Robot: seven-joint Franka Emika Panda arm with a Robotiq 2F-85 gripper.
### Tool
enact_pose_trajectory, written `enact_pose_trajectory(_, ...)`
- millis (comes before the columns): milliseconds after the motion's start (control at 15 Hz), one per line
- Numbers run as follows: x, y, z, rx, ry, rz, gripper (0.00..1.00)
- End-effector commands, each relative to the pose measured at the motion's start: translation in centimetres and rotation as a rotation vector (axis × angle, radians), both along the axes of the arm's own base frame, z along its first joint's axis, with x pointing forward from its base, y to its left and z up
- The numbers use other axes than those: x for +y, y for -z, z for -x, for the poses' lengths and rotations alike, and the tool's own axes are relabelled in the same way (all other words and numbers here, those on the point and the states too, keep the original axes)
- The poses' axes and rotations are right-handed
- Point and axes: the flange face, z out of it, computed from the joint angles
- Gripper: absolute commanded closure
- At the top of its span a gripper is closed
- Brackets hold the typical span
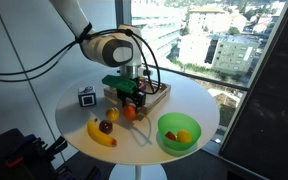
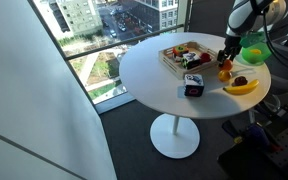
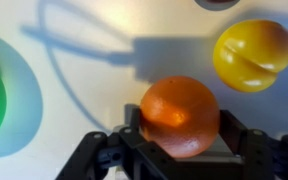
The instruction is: Put the orange in the bowl
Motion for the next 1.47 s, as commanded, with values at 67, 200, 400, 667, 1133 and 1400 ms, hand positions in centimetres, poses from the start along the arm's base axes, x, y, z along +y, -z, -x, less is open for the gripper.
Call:
enact_pose_trajectory(67, -0.4, -2.4, 0.5, 0.027, 0.021, -0.006, 0.47)
enact_pose_trajectory(200, -0.8, -3.0, 0.8, 0.045, 0.029, -0.007, 0.47)
enact_pose_trajectory(400, -1.8, -4.1, 1.3, 0.064, 0.049, -0.005, 0.47)
enact_pose_trajectory(667, -3.4, -5.7, 1.7, 0.071, 0.086, -0.003, 0.47)
enact_pose_trajectory(1133, -6.5, -8.2, 2.3, 0.068, 0.157, 0.005, 0.47)
enact_pose_trajectory(1400, -8.6, -9.2, 2.4, 0.061, 0.213, 0.008, 0.47)
